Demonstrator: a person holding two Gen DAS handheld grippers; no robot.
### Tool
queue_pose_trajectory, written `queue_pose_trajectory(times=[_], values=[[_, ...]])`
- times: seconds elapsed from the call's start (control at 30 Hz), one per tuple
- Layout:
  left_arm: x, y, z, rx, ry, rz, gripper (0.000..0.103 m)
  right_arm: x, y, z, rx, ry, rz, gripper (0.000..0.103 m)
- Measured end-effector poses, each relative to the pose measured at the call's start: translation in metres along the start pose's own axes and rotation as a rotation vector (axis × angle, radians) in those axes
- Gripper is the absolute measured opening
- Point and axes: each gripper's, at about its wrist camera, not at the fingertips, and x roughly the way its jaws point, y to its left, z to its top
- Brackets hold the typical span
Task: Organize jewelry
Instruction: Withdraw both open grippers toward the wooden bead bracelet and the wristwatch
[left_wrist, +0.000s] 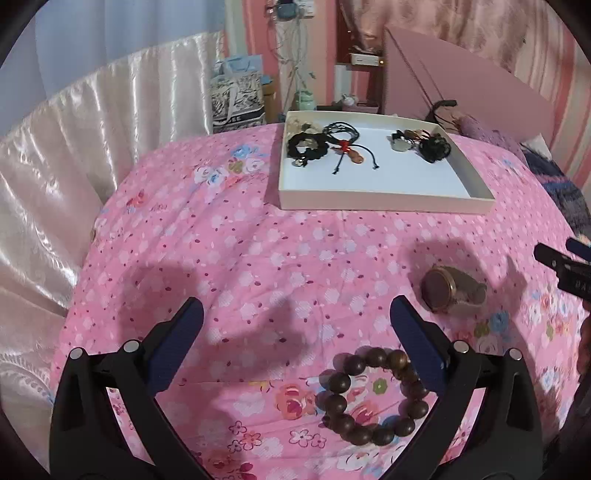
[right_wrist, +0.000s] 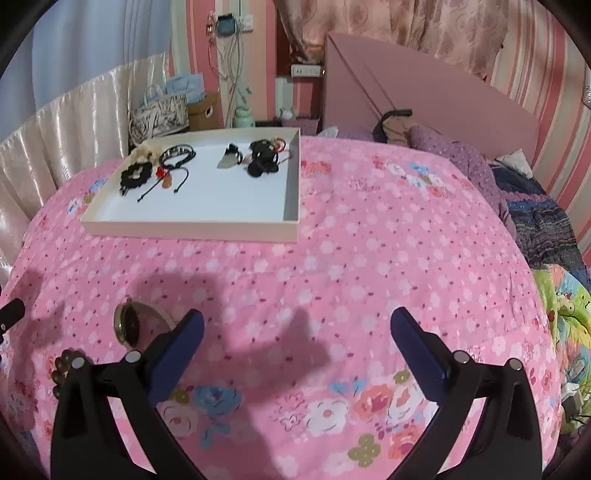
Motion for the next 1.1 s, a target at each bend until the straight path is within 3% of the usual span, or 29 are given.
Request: queue_pose_trajectory(times=[0.4,0.9,0.97,1.03,1.1], values=[[-0.005,-0.001,0.008,-0.013,0.088,-0.098,0.100,-0.019,0.005,0.024,-0.062,0.089,0.024,0.101],[0.020,-0.006,-0.011,0.009,0.211,-0.141,0.100,0.023,0.040,0.020,-0.182,0.235,0.050,0.100],[0.026,-0.008,-0.015,0.017,0.235,-0.147,0.096,0.028,0.047,0.019,-0.207,0.251,0.052,0.100],[0.031,-0.010,-0.019,0.025,0.257,-0.150,0.087,0.032,0.053,0.017,-0.226,0.269,0.058,0.098],[0.037,-0.012,-0.023,0.031,0.294,-0.170,0.085,0.039,0.059,0.016,-0.233,0.300,0.074,0.090]])
